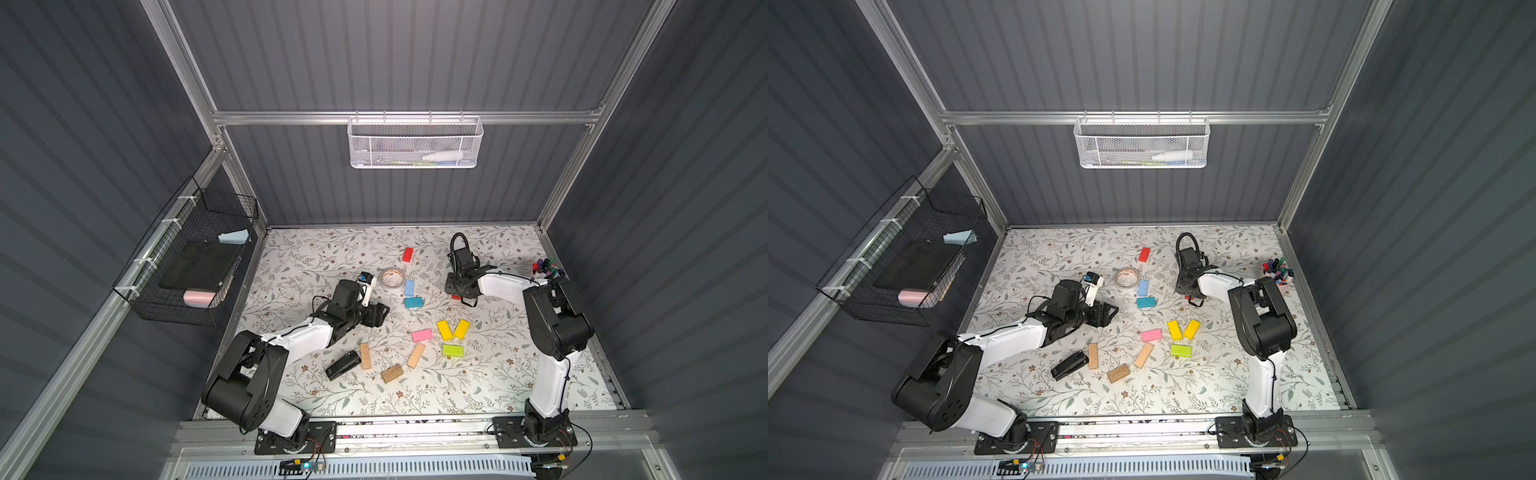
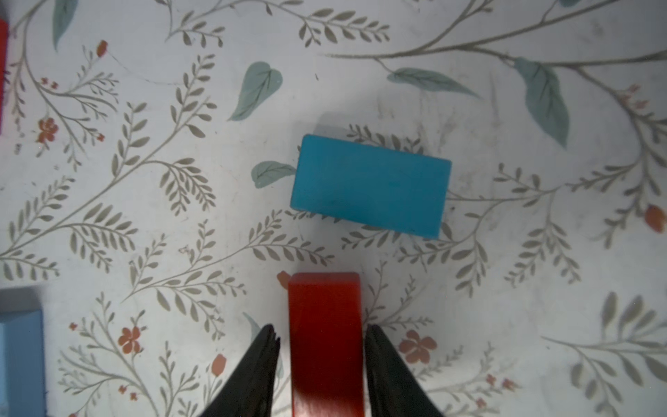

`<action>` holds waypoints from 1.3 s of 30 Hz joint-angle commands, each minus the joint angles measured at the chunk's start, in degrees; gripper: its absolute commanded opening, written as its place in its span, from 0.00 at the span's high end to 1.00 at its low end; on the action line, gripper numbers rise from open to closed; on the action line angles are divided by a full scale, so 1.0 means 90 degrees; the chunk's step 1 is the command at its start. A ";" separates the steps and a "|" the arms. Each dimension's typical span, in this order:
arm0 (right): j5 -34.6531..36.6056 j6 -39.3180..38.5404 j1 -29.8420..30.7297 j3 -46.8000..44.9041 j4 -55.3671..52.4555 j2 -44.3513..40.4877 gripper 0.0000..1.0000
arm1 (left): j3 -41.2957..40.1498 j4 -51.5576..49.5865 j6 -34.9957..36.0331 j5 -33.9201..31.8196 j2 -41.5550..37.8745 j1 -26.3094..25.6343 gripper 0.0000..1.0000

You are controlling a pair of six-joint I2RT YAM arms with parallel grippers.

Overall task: Assemble the letter c with building blocks
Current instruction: Assemble the building block at the center of the board.

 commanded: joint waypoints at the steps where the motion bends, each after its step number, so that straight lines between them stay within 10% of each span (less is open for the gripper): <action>1: 0.0059 -0.0017 0.0027 -0.0088 -0.0156 0.0066 0.58 | 0.0100 -0.0142 0.0135 -0.0068 -0.0144 -0.0044 0.24; 13: 0.0306 -0.0175 -0.0026 0.0016 -0.0191 0.0223 0.76 | 0.0109 -0.0158 0.0151 -0.0074 -0.0133 -0.0044 0.24; 39: -0.0075 -0.0301 -0.0309 0.0450 -0.0023 0.0694 0.70 | 0.0128 -0.0169 0.0151 -0.0064 -0.0085 -0.0048 0.24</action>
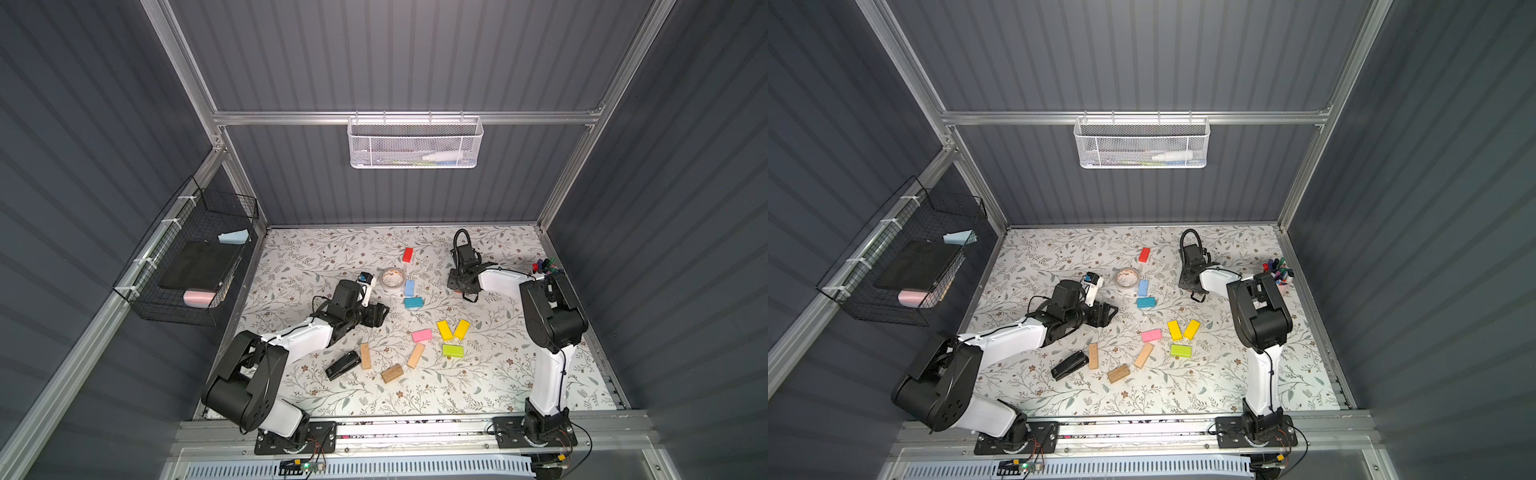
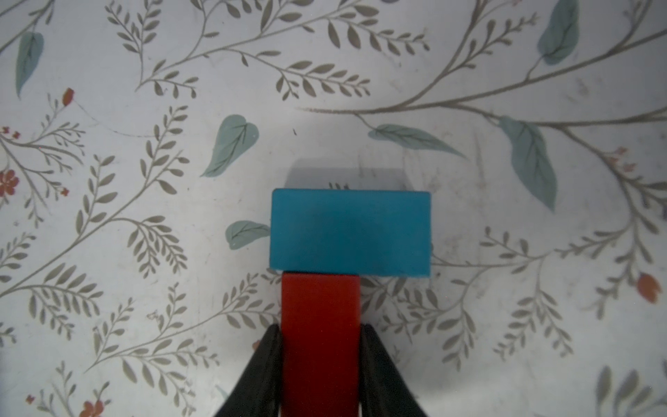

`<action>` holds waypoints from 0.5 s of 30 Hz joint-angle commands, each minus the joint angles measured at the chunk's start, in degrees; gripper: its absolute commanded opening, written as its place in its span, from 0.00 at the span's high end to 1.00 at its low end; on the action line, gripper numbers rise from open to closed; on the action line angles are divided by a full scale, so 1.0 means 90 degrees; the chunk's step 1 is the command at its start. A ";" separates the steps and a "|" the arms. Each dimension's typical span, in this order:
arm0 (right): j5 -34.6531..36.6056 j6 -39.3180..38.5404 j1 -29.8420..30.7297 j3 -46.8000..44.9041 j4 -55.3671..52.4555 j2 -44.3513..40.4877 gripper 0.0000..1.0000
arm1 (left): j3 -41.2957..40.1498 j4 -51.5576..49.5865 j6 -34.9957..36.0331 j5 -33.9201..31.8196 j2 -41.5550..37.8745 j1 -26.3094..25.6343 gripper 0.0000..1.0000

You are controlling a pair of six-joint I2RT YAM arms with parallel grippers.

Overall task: Assemble the letter c with building blocks
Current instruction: Assemble the building block at the center of the board.

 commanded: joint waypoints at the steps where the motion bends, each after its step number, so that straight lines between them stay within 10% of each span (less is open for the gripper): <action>1: -0.0094 -0.0019 -0.0022 0.0035 -0.0219 0.0272 0.67 | 0.0127 -0.0160 0.0144 -0.0023 -0.0086 -0.0047 0.24; 15: -0.0100 0.0008 -0.0013 -0.0247 -0.0346 -0.0317 0.52 | 0.0134 -0.0149 0.0148 -0.0003 -0.0061 -0.0054 0.24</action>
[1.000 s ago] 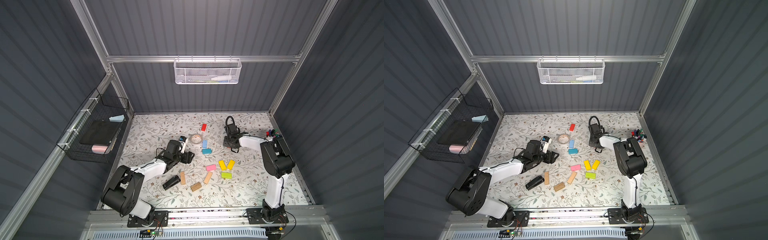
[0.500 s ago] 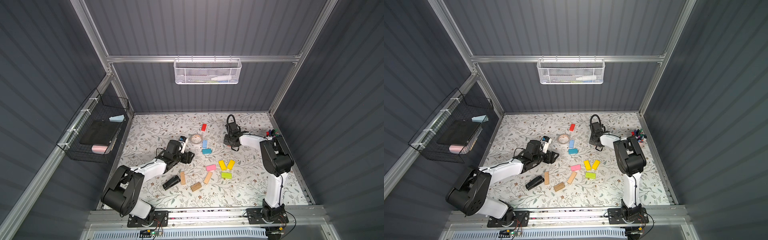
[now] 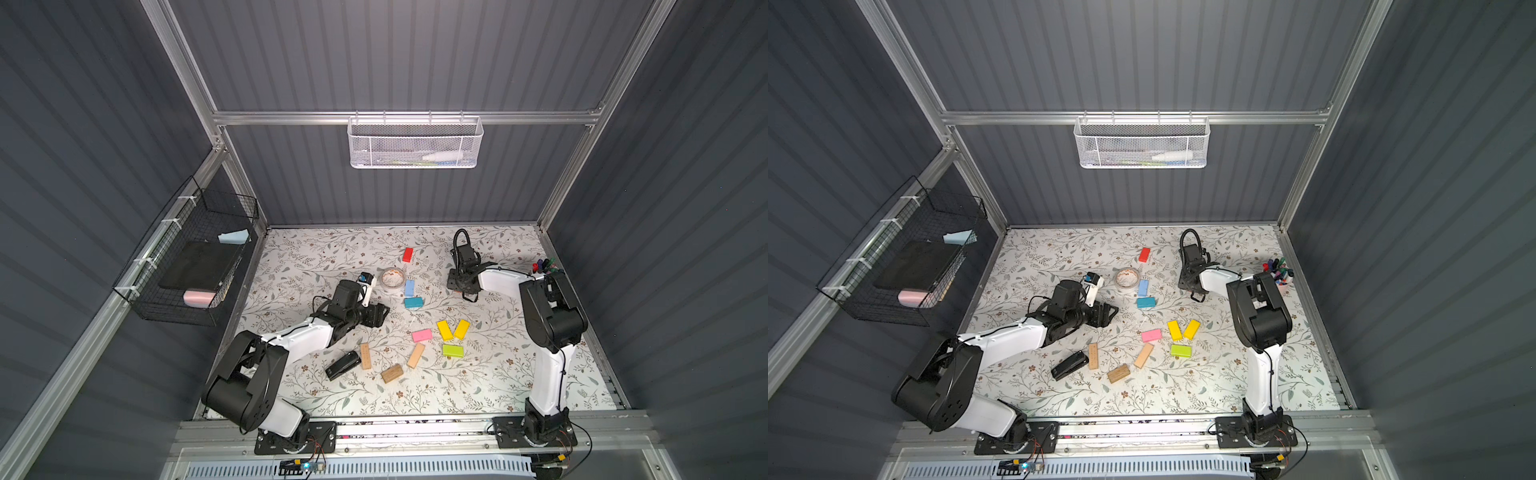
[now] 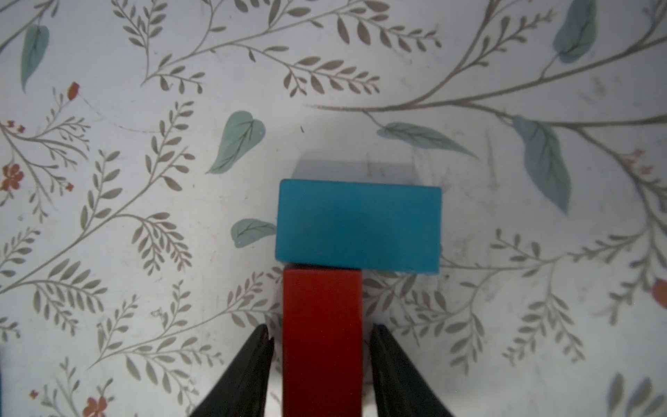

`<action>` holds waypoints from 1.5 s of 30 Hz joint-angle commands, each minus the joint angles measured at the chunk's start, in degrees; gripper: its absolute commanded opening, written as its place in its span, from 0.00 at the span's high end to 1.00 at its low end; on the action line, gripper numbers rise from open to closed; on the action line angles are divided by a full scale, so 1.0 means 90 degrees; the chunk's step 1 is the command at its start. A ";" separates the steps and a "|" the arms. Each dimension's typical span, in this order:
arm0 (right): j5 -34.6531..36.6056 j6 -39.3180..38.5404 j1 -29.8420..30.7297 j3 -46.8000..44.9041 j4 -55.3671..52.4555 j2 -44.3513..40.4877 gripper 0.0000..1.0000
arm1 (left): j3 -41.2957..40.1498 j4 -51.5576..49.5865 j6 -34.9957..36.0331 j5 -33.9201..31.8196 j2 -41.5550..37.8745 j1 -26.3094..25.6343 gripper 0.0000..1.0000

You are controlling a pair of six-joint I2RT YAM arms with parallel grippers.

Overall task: Assemble the letter c with building blocks
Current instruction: Assemble the building block at the center of the board.

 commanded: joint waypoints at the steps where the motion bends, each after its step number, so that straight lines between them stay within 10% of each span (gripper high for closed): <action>1: -0.0037 0.0040 -0.0008 -0.0207 -0.0323 -0.0313 0.52 | 0.0139 -0.0151 0.0143 -0.0003 -0.0061 -0.0042 0.24; 18: -0.0425 -0.0272 -0.0036 -0.1347 -0.0260 -0.1947 0.54 | 0.0119 -0.0121 0.0129 0.0026 -0.0084 -0.0042 0.24; 45: -0.1392 -0.0843 -0.0350 -0.0703 -0.0163 -0.0818 0.61 | 0.0158 -0.0209 0.0148 -0.0026 -0.0045 -0.0042 0.24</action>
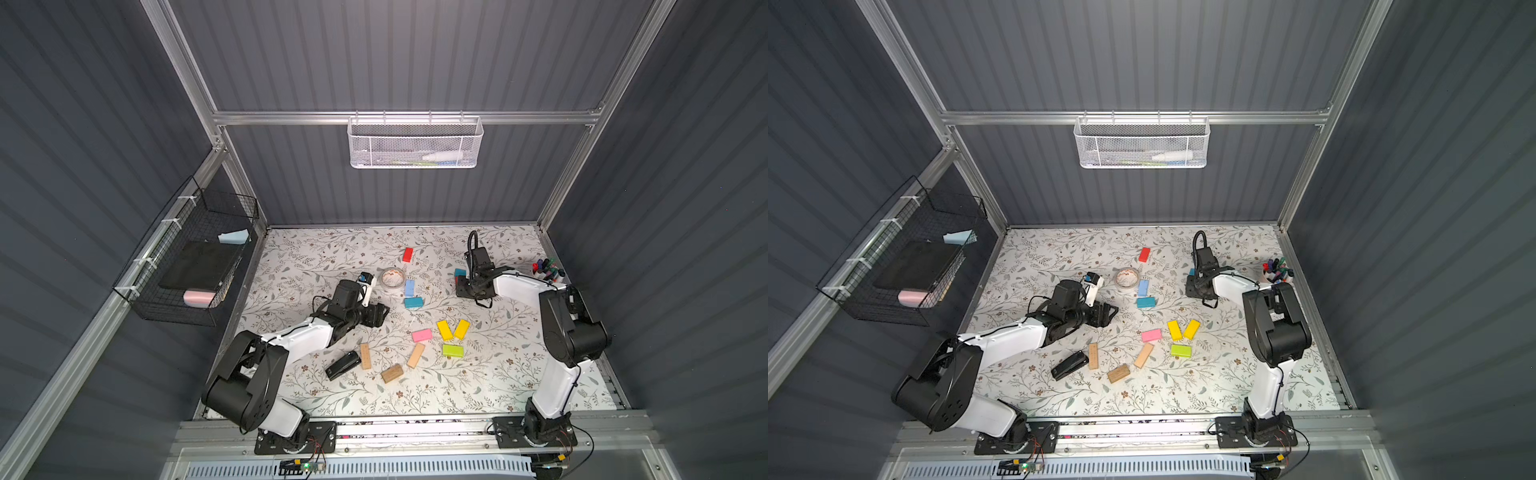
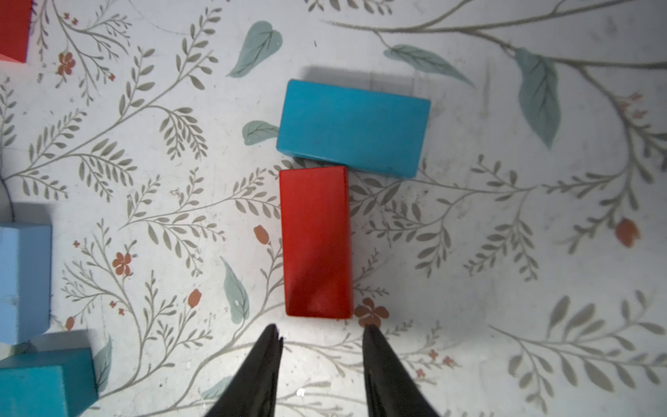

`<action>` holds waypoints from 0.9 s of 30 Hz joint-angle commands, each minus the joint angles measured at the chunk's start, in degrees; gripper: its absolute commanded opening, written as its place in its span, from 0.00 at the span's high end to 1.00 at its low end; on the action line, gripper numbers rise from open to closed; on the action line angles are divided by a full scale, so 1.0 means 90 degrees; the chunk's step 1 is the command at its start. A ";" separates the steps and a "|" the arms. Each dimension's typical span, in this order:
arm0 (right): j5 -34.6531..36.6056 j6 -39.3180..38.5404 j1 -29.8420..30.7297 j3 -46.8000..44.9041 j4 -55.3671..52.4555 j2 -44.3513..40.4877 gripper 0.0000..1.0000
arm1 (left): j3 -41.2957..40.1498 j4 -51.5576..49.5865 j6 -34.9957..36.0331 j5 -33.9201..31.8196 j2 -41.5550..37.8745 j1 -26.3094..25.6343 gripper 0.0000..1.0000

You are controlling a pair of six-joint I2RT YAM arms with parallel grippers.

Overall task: Assemble the letter c with building blocks
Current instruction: Assemble the building block at the center of the board.

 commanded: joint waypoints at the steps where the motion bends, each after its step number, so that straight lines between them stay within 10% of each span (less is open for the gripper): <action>1: -0.0274 0.0088 -0.0016 0.0084 0.0076 0.0122 0.62 | 0.0151 -0.0207 0.0143 -0.0025 -0.0051 -0.0042 0.24; 27: -0.0491 0.0385 0.0175 -0.0358 0.0219 -0.0462 0.60 | 0.0156 -0.0236 0.0151 -0.0042 -0.0065 -0.0041 0.24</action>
